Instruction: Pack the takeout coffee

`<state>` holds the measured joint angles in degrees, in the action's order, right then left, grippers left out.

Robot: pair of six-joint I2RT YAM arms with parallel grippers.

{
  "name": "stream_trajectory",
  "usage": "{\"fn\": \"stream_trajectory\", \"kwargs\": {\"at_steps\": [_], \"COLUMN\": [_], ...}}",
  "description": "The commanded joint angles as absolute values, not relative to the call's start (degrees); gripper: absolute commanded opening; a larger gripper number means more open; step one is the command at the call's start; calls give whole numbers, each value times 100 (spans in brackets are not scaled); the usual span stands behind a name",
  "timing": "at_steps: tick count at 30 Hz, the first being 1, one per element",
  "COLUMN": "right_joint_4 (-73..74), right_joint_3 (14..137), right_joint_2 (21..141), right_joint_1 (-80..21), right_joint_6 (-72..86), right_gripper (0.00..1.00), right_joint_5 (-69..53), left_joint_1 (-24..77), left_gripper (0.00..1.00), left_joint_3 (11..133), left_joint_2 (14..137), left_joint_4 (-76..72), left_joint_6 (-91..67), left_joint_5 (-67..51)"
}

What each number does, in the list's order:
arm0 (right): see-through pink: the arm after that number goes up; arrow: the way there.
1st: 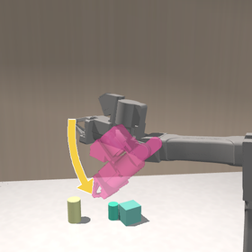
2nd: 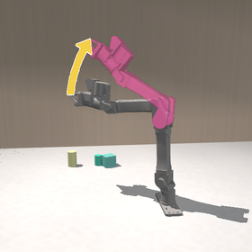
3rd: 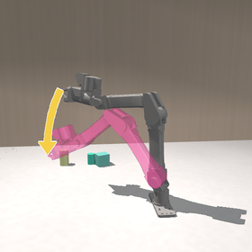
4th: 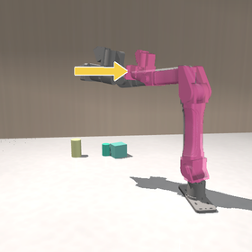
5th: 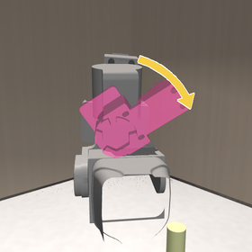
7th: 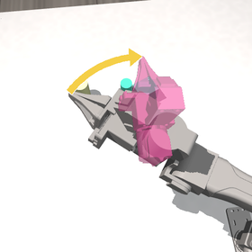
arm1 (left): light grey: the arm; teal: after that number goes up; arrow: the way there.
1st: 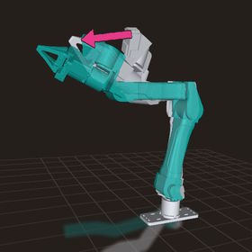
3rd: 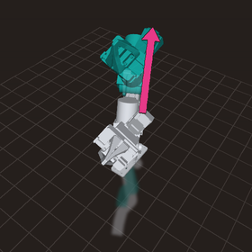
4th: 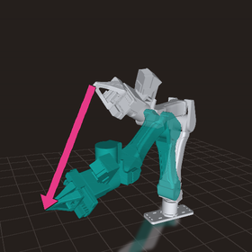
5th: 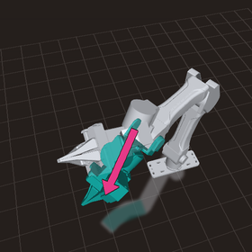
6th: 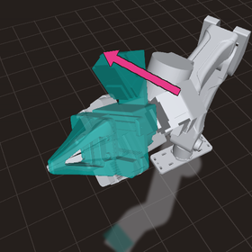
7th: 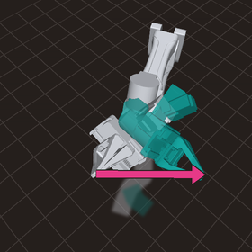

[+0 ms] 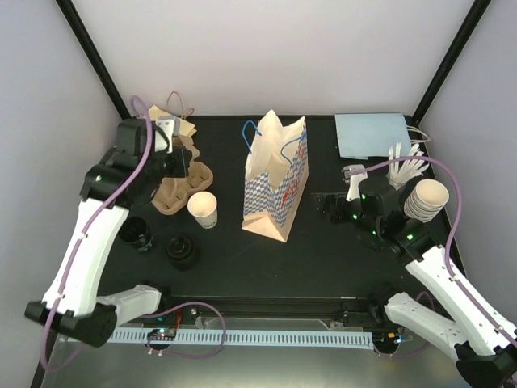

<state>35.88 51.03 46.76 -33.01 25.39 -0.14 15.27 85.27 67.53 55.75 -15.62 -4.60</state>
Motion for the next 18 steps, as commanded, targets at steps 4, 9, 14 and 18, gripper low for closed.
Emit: {"fn": "stream_trajectory", "kwargs": {"at_steps": [4,9,14,18], "right_joint_4": [3312,3395,3460,3289], "right_joint_3": [4869,4738,4359,3933], "right_joint_2": [4671,4598,4527,4557], "right_joint_1": [-3283,-3278,-3280,-3278], "right_joint_6": [2605,2733,3205,3658], "right_gripper": [100,100,100,100], "right_joint_5": [-107,253,421,171], "left_joint_1": [2348,3368,4842,5843], "left_gripper": [8,7,6,5], "left_joint_3": [8349,8024,7601,7459], "left_joint_2": [5656,5169,4962,4973], "left_joint_4": [5644,5350,4927,5143], "left_joint_6": [-1706,-1969,-1969,-2030], "left_joint_5": [-1422,-1598,-1608,-1001]}}
